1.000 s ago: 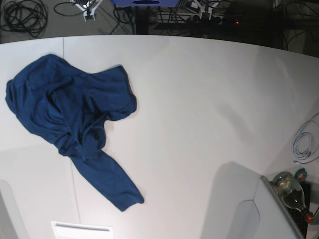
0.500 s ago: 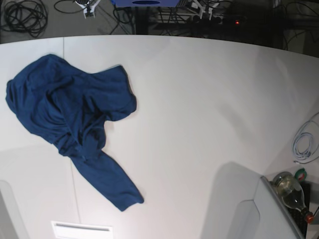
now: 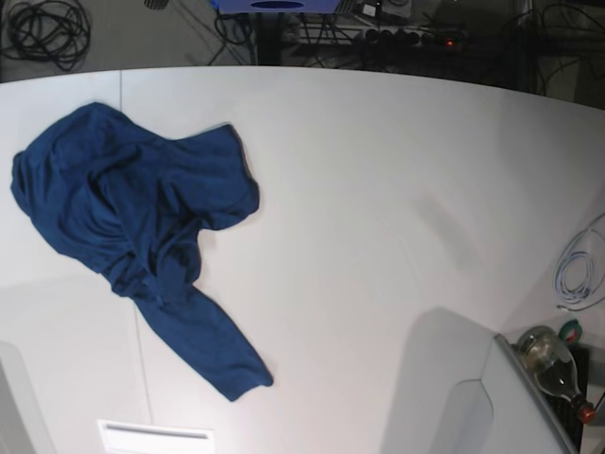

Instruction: Layout the t-shirt on the table in an organized manner, then fold the t-shirt properly

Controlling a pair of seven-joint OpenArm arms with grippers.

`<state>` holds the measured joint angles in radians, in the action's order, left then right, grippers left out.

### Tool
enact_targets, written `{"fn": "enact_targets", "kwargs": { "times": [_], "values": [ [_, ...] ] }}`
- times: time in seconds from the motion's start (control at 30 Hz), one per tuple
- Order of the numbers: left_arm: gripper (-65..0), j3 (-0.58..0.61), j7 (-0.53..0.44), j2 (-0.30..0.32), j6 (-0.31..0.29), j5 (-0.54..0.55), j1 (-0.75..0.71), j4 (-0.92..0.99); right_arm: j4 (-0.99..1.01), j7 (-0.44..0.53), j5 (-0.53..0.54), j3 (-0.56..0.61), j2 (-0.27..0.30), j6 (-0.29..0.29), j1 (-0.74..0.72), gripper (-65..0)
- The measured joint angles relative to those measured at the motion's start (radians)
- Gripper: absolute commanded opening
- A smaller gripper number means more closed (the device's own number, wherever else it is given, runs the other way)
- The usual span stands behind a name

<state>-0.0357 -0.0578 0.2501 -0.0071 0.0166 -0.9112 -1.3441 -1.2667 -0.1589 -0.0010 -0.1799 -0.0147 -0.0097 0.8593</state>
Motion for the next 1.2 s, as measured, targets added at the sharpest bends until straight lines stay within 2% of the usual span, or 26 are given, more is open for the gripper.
{"fn": "enact_targets", "kwargs": {
  "times": [0.1, 0.17, 0.27, 0.37, 0.43, 0.47, 0.5, 0.53, 0.6, 0.7, 0.77, 0.83, 0.97, 1.07, 1.1, 1.2],
  "values": [
    [-65.0, -0.101, 0.039, 0.006, 0.009, 0.101, -0.074, -0.168, -0.203, -0.032, -0.001, -0.095, -0.06, 0.0, 0.095, -64.4],
    [-65.0, -0.15, 0.04, 0.023, 0.016, 0.167, -0.077, -0.275, -0.335, -0.041, -0.002, -0.165, -0.08, 0.008, 0.106, -64.4],
    [-65.0, -0.147, 0.028, 0.056, 0.011, 0.219, -0.019, -0.405, -0.47, -0.013, -0.002, -0.238, -0.072, 0.002, 0.046, -64.4],
    [-65.0, -0.105, 0.036, 0.051, 0.01, 0.225, 0.053, -0.497, -0.521, -0.016, 0.0, -0.275, -0.062, 0.011, -0.04, -64.4],
    [-65.0, -0.044, 0.171, 0.044, 0.008, 0.227, 0.125, -0.527, -0.524, -0.035, 0.001, -0.299, -0.043, 0.018, -0.109, -63.5],
    [-65.0, -0.007, 0.235, 0.037, 0.024, 0.227, 0.186, -0.527, -0.52, -0.049, 0.002, -0.309, -0.018, 0.018, -0.162, -63.3],
    [-65.0, 0.026, 0.281, 0.028, 0.016, 0.227, 0.241, -0.529, -0.516, -0.057, -0.001, -0.317, 0.014, 0.014, -0.217, -63.0],
    [-65.0, 0.056, 0.31, 0.016, 0.006, 0.229, 0.29, -0.531, -0.51, -0.089, 0.002, -0.324, 0.043, 0.033, -0.266, -61.7],
    [-65.0, 0.09, 0.351, -0.05, 0.011, 0.229, 0.383, -0.526, -0.477, -0.193, 0.005, -0.342, 0.109, 0.14, -0.388, -54.6],
    [-65.0, 0.123, 0.363, -0.165, 0.006, 0.228, 0.467, -0.48, -0.366, -0.29, 0.004, -0.417, 0.148, 0.357, -0.576, -38.0],
    [-65.0, 0.135, 0.387, -0.225, 0.013, 0.227, 0.533, -0.411, -0.256, -0.329, -0.003, -0.472, 0.175, 0.467, -0.695, -29.9],
    [-65.0, 0.177, 0.365, -0.251, 0.021, 0.225, 0.607, -0.341, -0.121, -0.336, 0.001, -0.494, 0.236, 0.549, -0.805, -26.4],
    [-65.0, 0.284, 0.368, -0.282, 0.019, 0.228, 0.703, -0.175, 0.158, -0.337, -0.004, -0.475, 0.343, 0.572, -0.948, -26.3],
    [-65.0, 0.366, 0.381, -0.304, 0.014, 0.228, 0.741, -0.087, 0.308, -0.287, -0.009, -0.448, 0.372, 0.572, -1.015, -26.4],
    [-63.0, 0.389, 0.381, -0.312, 0.014, 0.228, 0.758, -0.065, 0.328, -0.269, -0.006, -0.437, 0.375, 0.571, -1.027, -26.4],
    [-51.5, 0.456, 0.36, -0.318, 0.018, 0.226, 0.816, -0.024, 0.339, -0.253, -0.005, -0.386, 0.375, 0.571, -1.044, -26.3]
  ]
}}
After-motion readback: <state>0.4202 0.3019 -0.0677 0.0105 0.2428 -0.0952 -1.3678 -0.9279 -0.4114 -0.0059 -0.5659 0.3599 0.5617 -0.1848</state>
